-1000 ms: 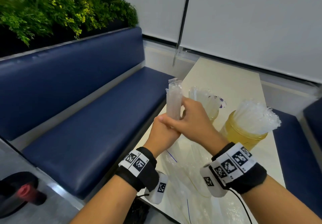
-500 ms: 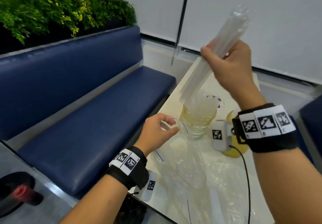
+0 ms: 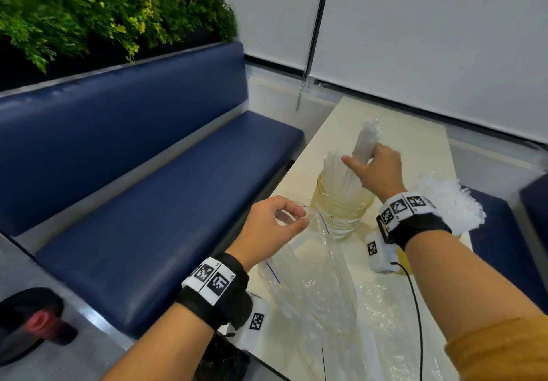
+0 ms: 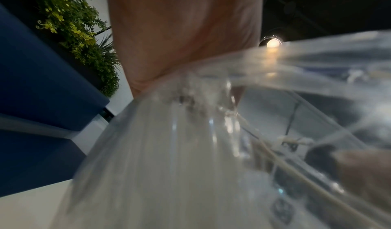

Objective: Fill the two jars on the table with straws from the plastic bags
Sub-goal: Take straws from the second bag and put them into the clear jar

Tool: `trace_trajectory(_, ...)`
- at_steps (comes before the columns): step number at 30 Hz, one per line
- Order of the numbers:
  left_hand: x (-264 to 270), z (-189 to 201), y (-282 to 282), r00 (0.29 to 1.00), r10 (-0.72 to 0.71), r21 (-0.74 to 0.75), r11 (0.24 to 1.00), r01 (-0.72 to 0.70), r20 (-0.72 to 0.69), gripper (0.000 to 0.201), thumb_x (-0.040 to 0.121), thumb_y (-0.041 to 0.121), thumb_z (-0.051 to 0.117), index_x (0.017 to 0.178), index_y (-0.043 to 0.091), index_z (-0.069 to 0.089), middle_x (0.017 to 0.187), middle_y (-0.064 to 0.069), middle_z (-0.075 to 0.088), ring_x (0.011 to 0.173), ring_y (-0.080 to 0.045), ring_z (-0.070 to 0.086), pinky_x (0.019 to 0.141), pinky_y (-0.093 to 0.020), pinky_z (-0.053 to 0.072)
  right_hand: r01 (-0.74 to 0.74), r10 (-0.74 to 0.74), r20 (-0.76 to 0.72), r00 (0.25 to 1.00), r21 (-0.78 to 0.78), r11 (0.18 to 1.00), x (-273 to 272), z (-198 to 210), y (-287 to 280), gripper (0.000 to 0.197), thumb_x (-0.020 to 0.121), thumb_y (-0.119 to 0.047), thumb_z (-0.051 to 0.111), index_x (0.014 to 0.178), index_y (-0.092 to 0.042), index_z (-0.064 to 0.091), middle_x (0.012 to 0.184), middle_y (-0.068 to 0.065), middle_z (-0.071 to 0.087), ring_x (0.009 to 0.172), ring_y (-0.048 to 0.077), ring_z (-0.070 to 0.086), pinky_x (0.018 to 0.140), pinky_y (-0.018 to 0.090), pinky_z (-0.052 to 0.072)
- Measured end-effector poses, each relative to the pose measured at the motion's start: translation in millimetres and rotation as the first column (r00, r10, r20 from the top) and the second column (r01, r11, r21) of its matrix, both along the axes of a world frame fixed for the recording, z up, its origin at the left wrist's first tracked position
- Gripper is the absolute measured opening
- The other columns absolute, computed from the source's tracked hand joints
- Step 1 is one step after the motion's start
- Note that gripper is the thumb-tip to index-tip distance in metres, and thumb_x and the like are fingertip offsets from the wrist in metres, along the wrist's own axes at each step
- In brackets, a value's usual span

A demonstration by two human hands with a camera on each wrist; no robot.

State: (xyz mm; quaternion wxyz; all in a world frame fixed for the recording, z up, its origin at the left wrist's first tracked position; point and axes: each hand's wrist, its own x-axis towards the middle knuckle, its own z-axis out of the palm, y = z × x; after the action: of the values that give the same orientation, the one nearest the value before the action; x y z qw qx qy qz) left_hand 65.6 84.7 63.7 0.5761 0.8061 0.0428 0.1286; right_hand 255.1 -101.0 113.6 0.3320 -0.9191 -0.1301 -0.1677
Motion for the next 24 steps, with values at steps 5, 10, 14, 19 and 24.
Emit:
trace_trajectory(5, 5, 5, -1, 1.0, -0.015, -0.018, 1.0, 0.015, 0.013, 0.007, 0.088, 0.023, 0.078, 0.092, 0.018, 0.075, 0.104, 0.015, 0.072, 0.087, 0.0, 0.068, 0.071, -0.003, 0.048, 0.058, -0.075, -0.134, 0.988, -0.128, 0.99, -10, -33, 2, 0.064, 0.069, -0.064, 0.079, 0.102, -0.011, 0.065, 0.087, 0.005, 0.072, 0.08, 0.027, 0.071, 0.072, 0.038, 0.059)
trace_trajectory(10, 7, 6, -3, 1.0, -0.017, -0.025, 1.0, 0.017, 0.007, 0.006, 0.09, 0.025, 0.076, 0.093, 0.019, 0.076, 0.101, 0.018, 0.072, 0.088, 0.0, 0.067, 0.072, -0.004, 0.049, 0.139, -0.134, 0.057, 0.989, -0.103, 0.985, -17, -19, 7, 0.084, 0.064, -0.05, 0.089, 0.132, -0.023, 0.048, 0.123, 0.005, 0.061, 0.11, 0.028, 0.06, 0.081, 0.038, 0.05)
trace_trajectory(14, 7, 7, -4, 1.0, -0.028, -0.027, 0.999, 0.028, -0.001, 0.006, 0.09, 0.026, 0.075, 0.092, 0.02, 0.075, 0.099, 0.021, 0.071, 0.088, 0.003, 0.066, 0.07, -0.003, 0.049, 0.05, -0.005, 0.256, 0.967, -0.167, 0.985, -6, -11, 7, 0.094, 0.07, -0.043, 0.086, 0.146, -0.025, 0.034, 0.143, 0.002, 0.045, 0.128, 0.026, 0.042, 0.1, 0.041, 0.047)
trace_trajectory(19, 5, 9, -3, 1.0, -0.028, -0.01, 1.0, 0.028, -0.008, 0.007, 0.091, 0.028, 0.074, 0.093, 0.021, 0.076, 0.099, 0.022, 0.07, 0.088, -0.001, 0.068, 0.071, -0.004, 0.051, -0.113, 0.213, 0.138, 0.967, -0.515, 0.85, 5, -26, 5, 0.058, 0.105, -0.042, 0.029, 0.154, -0.01, 0.033, 0.16, 0.009, 0.036, 0.148, 0.028, 0.031, 0.121, 0.044, 0.027)
trace_trajectory(24, 4, 9, -1, 1.0, -0.025, -0.011, 1.0, 0.025, -0.017, 0.008, 0.092, 0.027, 0.073, 0.093, 0.02, 0.075, 0.097, 0.023, 0.069, 0.088, -0.001, 0.067, 0.07, -0.003, 0.05, -0.075, 0.162, 0.096, 0.982, -0.591, 0.803, -3, -42, 1, 0.072, 0.099, -0.048, 0.001, 0.155, -0.014, 0.032, 0.164, 0.01, 0.026, 0.152, 0.032, 0.022, 0.123, 0.05, 0.018)
